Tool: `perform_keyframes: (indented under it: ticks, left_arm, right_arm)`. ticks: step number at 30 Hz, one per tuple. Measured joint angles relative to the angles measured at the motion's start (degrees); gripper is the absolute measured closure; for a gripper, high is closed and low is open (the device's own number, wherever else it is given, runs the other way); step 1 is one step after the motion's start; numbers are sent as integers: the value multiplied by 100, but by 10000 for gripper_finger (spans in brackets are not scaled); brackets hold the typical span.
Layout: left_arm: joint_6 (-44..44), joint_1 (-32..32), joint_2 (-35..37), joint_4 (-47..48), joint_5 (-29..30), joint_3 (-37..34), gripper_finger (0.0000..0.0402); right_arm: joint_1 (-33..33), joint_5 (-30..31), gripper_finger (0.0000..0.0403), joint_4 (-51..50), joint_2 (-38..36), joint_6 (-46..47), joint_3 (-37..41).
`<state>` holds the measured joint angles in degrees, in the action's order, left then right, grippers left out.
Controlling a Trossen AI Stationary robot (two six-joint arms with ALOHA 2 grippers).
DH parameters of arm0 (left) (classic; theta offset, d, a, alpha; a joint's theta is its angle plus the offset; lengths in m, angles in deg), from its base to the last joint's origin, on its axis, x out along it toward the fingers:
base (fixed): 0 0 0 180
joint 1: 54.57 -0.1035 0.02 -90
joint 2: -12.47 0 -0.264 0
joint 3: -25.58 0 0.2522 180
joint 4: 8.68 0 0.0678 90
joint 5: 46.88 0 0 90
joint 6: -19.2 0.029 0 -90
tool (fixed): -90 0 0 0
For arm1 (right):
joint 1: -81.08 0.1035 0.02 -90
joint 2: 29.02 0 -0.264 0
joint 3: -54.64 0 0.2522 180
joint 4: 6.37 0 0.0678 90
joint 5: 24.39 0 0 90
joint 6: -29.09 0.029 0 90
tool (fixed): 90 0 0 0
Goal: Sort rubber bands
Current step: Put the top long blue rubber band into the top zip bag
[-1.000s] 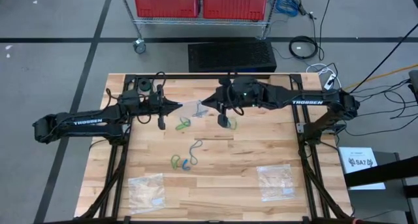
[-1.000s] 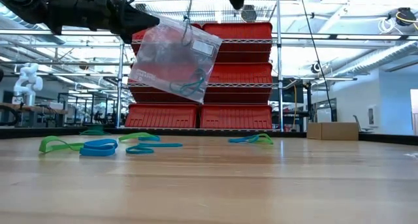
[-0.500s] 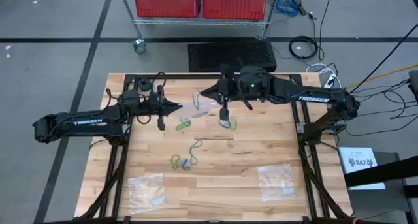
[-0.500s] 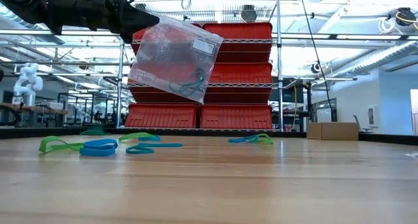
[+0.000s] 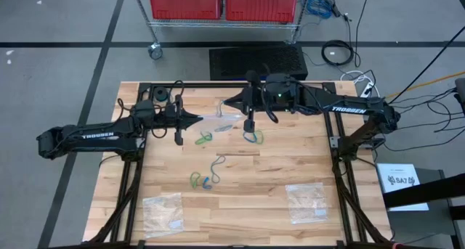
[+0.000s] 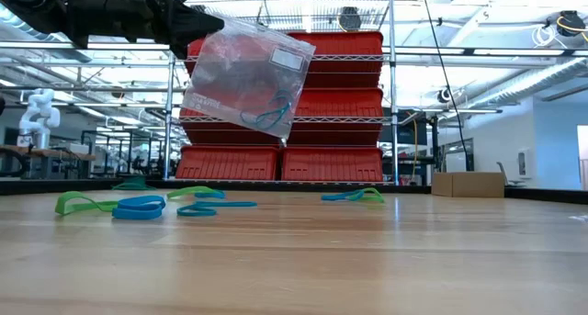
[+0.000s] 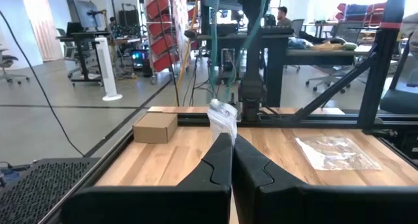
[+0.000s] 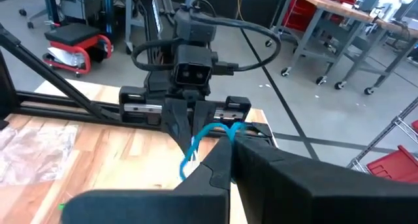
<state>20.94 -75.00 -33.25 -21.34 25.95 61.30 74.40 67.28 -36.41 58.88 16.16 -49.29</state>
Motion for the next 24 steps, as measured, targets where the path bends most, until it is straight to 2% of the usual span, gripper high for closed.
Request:
perform_keyframes:
  ticks: [13,24]
  left_arm:
    - [0,136,-2,-155,-2,0,401]
    - [-2,133,0,-135,0,0,401]
  right_arm:
    - [-50,0,403,-239,131,15,2]
    - [-78,7,403,-13,167,-138,4]
